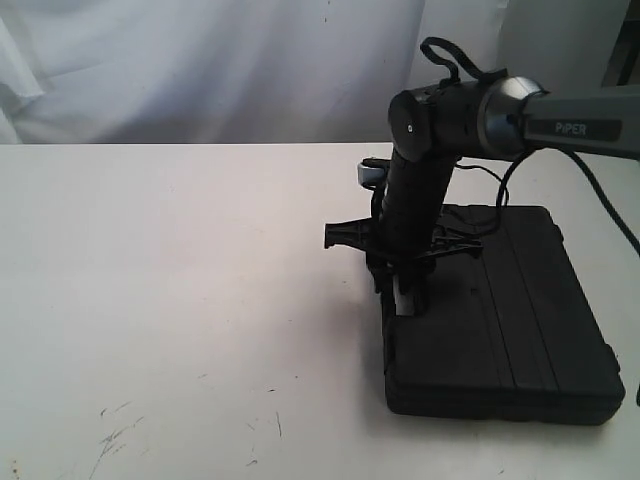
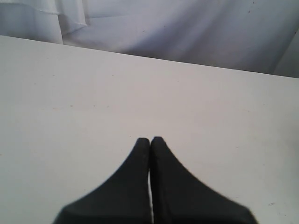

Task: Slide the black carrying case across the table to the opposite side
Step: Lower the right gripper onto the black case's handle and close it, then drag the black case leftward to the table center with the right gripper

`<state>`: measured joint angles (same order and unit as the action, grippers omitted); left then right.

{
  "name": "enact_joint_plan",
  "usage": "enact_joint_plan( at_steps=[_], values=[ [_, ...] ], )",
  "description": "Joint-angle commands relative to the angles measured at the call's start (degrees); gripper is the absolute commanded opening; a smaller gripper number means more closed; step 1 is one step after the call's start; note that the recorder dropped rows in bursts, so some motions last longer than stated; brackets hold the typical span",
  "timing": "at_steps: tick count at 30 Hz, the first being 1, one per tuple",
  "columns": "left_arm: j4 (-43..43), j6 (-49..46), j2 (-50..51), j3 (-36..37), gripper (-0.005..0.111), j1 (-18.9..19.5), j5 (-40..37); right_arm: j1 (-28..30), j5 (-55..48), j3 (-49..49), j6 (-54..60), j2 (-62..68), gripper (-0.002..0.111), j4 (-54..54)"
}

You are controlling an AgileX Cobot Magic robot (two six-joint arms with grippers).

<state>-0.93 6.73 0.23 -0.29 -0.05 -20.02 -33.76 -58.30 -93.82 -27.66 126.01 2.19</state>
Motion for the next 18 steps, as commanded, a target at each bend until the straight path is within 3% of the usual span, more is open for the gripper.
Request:
enact_joint_plan(
  at_steps=[1, 18],
  values=[
    [-0.2, 0.1, -0.2, 0.3, 0.0, -0.2, 0.6, -0.2, 1.4, -0.5, -0.4, -0.3, 0.029, -0.9],
    [-0.2, 0.1, -0.2, 0.3, 0.0, -0.2, 0.6, -1.0, 2.2, -0.5, -1.0, -0.2, 0.029, -0.9]
  ],
)
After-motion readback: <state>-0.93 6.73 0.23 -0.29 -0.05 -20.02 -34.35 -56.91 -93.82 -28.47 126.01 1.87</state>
